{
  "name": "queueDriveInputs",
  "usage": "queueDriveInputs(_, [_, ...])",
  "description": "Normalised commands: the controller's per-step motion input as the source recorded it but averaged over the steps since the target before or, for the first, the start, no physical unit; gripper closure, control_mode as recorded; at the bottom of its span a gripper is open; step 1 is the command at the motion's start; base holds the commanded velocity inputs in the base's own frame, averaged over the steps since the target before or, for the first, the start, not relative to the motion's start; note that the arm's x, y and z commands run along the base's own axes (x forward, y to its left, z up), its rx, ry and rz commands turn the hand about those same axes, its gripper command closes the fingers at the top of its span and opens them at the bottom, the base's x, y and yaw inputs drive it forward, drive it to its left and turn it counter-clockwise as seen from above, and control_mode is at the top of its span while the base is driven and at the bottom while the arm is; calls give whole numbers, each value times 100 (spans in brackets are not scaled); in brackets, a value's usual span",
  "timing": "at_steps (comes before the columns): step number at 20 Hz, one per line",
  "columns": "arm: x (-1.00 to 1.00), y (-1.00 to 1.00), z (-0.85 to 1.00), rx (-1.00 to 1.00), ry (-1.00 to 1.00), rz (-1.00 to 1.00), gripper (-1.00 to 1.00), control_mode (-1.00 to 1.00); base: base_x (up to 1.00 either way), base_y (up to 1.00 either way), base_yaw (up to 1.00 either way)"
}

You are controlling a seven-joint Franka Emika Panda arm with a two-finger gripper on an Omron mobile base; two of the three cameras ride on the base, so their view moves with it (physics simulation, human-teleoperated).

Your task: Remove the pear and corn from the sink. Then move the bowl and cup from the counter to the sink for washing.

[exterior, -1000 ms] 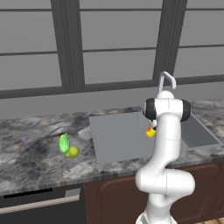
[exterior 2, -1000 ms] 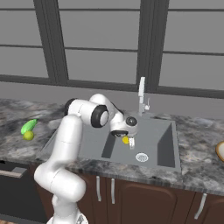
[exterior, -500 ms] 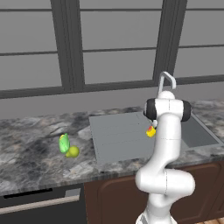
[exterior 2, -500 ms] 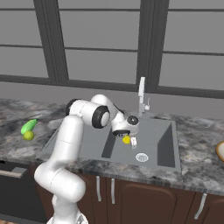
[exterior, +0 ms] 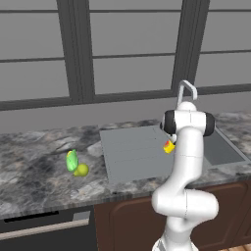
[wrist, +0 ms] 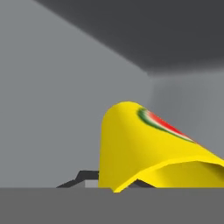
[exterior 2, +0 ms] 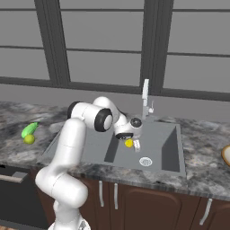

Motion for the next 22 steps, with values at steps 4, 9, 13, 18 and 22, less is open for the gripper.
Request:
queueDriveInputs(4, [4,11,-1,-4,1,0,100,-100,0,0,0])
queueDriveInputs(9, [3,10,0,-4,0,0,-100,-100,0,0,0])
queueDriveInputs(13, [7,6,1,-3,1,0,-100,-100,0,0,0])
queueDriveInputs(18, [4,1,8,-3,0,0,-100,-100,0,0,0])
queueDriveInputs(22, [0,2,15,-1,0,0,-100,-100,0,0,0])
